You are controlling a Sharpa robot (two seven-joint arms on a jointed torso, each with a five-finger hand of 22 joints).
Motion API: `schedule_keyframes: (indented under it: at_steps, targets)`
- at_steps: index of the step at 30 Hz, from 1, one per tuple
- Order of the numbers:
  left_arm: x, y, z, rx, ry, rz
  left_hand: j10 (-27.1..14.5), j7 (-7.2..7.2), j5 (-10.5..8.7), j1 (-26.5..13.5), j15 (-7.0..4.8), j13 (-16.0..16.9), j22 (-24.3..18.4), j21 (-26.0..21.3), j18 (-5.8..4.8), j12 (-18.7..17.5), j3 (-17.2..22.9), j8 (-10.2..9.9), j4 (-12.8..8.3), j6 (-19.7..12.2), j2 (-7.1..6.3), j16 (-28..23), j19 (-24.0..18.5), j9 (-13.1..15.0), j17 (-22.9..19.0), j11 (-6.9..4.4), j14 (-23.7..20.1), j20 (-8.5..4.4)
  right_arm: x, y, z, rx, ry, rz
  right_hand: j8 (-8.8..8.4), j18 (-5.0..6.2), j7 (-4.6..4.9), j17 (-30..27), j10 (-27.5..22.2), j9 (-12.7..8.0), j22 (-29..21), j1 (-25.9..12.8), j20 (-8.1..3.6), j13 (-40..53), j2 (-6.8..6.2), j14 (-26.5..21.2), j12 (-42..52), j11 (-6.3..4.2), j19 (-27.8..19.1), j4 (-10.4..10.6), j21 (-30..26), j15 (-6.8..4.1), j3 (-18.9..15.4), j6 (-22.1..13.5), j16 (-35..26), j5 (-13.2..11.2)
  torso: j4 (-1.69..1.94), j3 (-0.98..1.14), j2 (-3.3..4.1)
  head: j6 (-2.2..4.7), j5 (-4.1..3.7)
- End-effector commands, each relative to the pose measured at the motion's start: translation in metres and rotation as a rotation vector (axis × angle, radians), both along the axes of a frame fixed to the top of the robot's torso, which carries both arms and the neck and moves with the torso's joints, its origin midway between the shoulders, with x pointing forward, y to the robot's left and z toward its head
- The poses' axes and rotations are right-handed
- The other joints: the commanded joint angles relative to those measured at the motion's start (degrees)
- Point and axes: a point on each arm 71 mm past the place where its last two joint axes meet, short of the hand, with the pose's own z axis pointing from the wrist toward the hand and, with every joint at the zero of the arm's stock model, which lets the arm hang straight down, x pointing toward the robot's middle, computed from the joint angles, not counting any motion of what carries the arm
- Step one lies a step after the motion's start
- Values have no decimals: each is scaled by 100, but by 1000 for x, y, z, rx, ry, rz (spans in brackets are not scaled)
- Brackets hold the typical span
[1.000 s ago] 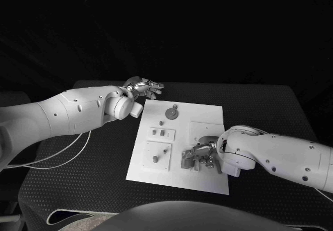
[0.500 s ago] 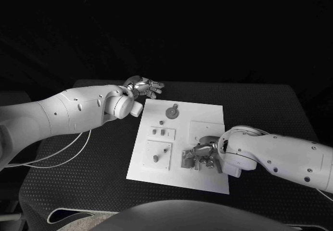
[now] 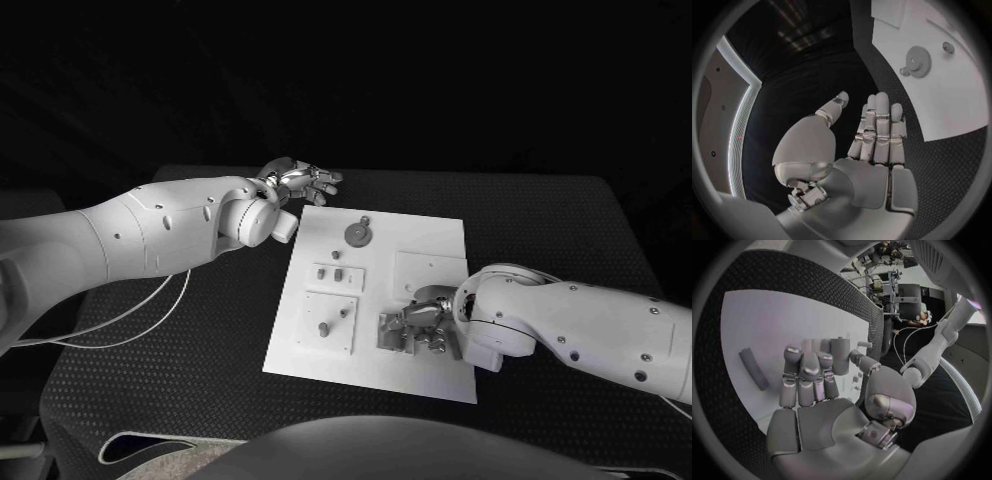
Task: Assemble the parts on the task board
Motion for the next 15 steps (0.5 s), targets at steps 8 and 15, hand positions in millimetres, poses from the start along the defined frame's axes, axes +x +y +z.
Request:
schedule_keyframes:
  at_steps: [8,15]
  targets:
    - [0,-3,1,-4,-4,-17,-20,-16,1,-21,16,8,8,-34,-12,3,0,39,34,-43,12,-23,-42,-10,11,12,0,-204,-4,1,-6,-22,18,26,-15,99,11,7,-21,0,67,-48,-29,17,-164,12,-48,-5,-21,-26,28,-43,-55,-28,-24,-32,1,-6,0,7,-9]
    - [0,-2,1,-4,-4,-15,-21,-15,1,-22,16,8,10,-35,-13,3,-1,40,35,-44,12,-24,-42,-11,13,13,1,-204,-4,0,-6,-20,12,31,-33,99,27,11,-55,6,56,-179,-27,40,-279,-9,-66,10,-39,-38,28,-35,-376,-87,-36,-31,6,-3,0,-1,-9]
